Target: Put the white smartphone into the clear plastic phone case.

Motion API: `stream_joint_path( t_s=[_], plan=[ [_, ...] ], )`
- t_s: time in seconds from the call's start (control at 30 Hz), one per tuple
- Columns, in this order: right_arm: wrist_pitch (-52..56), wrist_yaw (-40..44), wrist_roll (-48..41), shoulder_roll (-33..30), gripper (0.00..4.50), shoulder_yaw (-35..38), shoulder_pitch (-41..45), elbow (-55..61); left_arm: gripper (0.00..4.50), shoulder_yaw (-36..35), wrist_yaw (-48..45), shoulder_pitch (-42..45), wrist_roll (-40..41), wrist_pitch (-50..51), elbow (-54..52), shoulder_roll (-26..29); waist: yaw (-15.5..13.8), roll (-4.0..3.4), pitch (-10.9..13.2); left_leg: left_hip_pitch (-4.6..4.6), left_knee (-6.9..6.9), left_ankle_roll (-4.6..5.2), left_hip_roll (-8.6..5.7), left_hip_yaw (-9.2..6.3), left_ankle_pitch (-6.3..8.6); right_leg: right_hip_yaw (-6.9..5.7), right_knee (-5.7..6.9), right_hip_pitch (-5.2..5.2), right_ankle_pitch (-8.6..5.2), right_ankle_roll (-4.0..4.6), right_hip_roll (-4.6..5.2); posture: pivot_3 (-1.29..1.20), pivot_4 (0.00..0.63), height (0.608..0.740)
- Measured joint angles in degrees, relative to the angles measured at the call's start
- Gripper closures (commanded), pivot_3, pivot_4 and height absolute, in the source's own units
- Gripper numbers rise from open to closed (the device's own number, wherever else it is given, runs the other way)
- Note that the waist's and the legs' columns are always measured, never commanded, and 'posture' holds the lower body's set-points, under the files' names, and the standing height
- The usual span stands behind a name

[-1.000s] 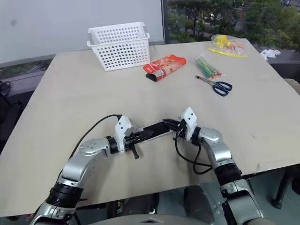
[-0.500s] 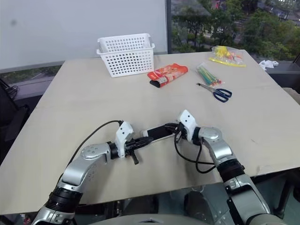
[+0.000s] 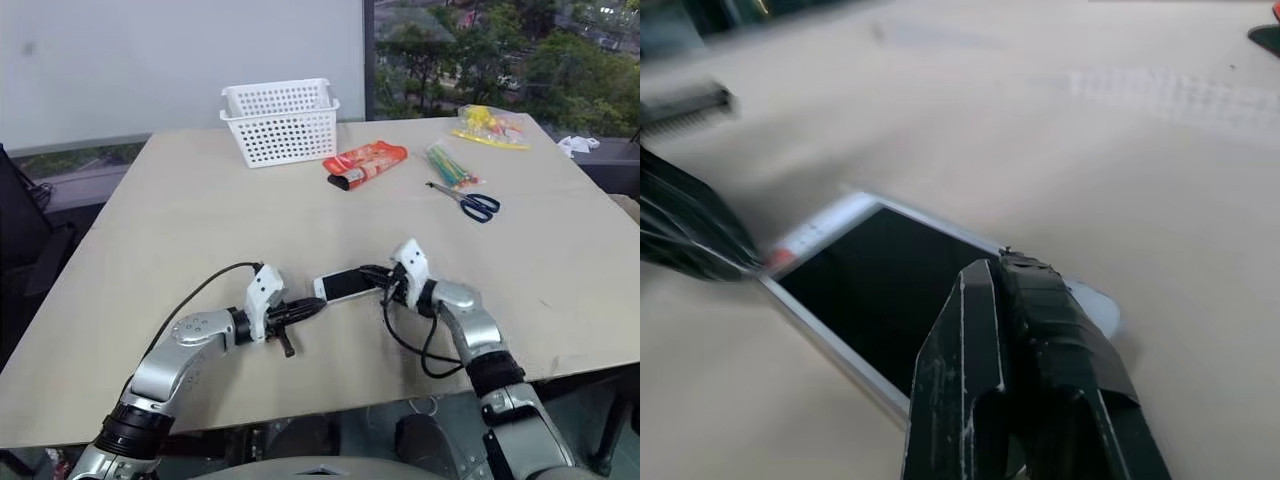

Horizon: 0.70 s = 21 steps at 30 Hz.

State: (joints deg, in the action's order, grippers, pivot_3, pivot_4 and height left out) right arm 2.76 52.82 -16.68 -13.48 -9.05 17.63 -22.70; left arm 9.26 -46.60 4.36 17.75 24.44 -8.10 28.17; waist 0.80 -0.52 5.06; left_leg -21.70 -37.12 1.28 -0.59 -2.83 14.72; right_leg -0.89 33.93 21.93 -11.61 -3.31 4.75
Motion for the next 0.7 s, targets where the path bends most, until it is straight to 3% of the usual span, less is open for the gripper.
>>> stream_joint_path(
  t_s=[0.13,0.23,0.47,0.7],
  plan=[
    [-3.1,4.1,-4.2,1.0,4.44,2.6,-2.5,0.4,4.50,-0.4,-0.1,0.6,0.0,-0.3,-0.1,0.0,-0.3,-0.01,0.6,0.00,0.49,0.03,-0.24,-0.07,-0.04,-0.10,0.14,0.32,-0.07,-0.13,0.12,0.00,0.150,0.740],
    [-4.8,5.5,-5.9,2.0,4.44,3.6,-3.3,1.5,4.50,-0.5,-0.1,1.5,0.0,-0.7,0.0,0.1,-0.4,-0.19,1.0,-0.04,0.64,0.30,-0.26,-0.15,-0.21,-0.07,0.14,0.50,-0.05,-0.07,-0.37,0.00,0.150,0.740],
    [-5.6,4.3,-7.3,2.5,4.44,6.8,-3.5,2.4,4.50,-0.4,-0.4,2.2,0.0,-1.2,0.2,0.3,-0.9,0.32,1.9,-0.16,0.73,0.31,-0.39,0.04,-0.20,0.10,0.02,0.65,-0.23,-0.17,-0.08,0.00,0.150,0.740],
    [-5.0,3.8,-7.3,-2.7,4.44,8.8,-6.0,6.5,4.50,-0.5,-0.9,2.2,0.4,-1.8,-0.2,0.3,-1.7,0.08,2.7,-0.28,0.73,0.34,-0.57,0.01,-0.21,-0.01,0.07,0.79,-0.24,-0.21,0.14,0.00,0.150,0.740]
  ],
)
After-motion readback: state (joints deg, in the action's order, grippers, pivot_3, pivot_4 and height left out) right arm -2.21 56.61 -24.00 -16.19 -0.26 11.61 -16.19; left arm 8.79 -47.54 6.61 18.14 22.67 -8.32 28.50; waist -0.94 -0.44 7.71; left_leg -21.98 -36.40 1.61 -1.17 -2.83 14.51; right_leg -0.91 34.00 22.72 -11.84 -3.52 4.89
